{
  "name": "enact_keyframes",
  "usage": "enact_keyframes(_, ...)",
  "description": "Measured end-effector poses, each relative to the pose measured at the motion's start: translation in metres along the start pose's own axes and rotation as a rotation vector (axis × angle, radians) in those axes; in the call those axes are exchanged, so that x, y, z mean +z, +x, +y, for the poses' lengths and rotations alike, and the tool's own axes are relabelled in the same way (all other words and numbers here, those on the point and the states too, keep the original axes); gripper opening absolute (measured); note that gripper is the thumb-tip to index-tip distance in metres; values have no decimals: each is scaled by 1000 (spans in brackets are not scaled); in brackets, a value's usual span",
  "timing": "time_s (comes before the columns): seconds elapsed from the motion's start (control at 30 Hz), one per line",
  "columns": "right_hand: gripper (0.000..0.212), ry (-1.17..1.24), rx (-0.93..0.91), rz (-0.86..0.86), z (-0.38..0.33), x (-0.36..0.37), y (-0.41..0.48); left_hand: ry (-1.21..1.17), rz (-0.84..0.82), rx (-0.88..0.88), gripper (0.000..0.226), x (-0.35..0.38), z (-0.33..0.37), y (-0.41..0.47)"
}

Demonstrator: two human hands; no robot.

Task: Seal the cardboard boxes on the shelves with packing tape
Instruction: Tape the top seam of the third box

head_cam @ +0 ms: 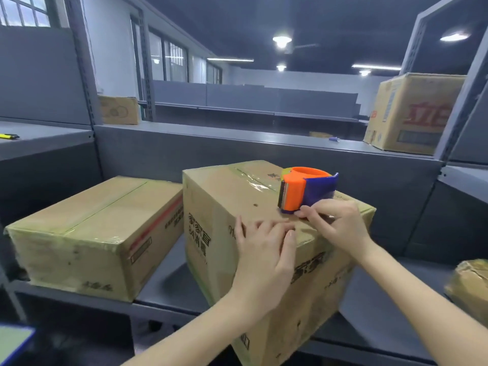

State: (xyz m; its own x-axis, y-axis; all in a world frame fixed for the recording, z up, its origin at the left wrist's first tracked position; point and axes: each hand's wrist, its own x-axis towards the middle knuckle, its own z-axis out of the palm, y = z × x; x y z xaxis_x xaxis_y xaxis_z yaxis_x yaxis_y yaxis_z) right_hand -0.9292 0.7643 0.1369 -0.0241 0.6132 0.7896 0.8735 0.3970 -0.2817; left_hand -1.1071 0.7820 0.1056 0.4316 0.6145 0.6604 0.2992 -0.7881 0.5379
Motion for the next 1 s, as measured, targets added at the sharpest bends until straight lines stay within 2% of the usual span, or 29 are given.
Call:
enact_keyframes(0.1, 33, -104, 118, -110, -12, -8, 9, -62, -56, 29, 50, -5, -8, 15)
enact_keyframes(0.2, 42, -403, 200, -183, -41, 2, 16, -132, -148, 52, 41, -23, -35, 36)
enact_keyframes(0.33, 34, -501, 222, -185, -82, 35, 21, 23, -275, 12, 37, -38, -78, 75)
enact_keyframes(0.4, 37, -556, 192, -271, -92, 49, 23, 92, -314, -14, 35, -43, -95, 92)
enact_keyframes(0.47, 41, -591, 186, -379, -93, 53, 24, 167, -322, -15, 44, -47, -110, 101)
enact_keyframes(0.57, 34, -559, 168, -447, -90, 48, 22, 246, -315, -1, 56, -46, -119, 99)
enact_keyframes(0.67, 31, -568, 101, -500, -82, 35, 17, 357, -229, 21, 56, -39, -113, 87)
enact_keyframes(0.77, 43, -508, 72, -621, -61, 4, 9, 487, -158, 25, 63, -34, -90, 68)
enact_keyframes(0.87, 47, -325, 105, -686, -35, -38, -5, 559, -153, 102, 75, -34, -66, 47)
enact_keyframes(0.93, 50, -163, 209, -672, -23, -58, -14, 536, -186, 168, 67, -37, -56, 41)
enact_keyframes(1.0, 53, -118, 262, -646, -18, -65, -17, 492, -246, 202, 53, -42, -52, 44)
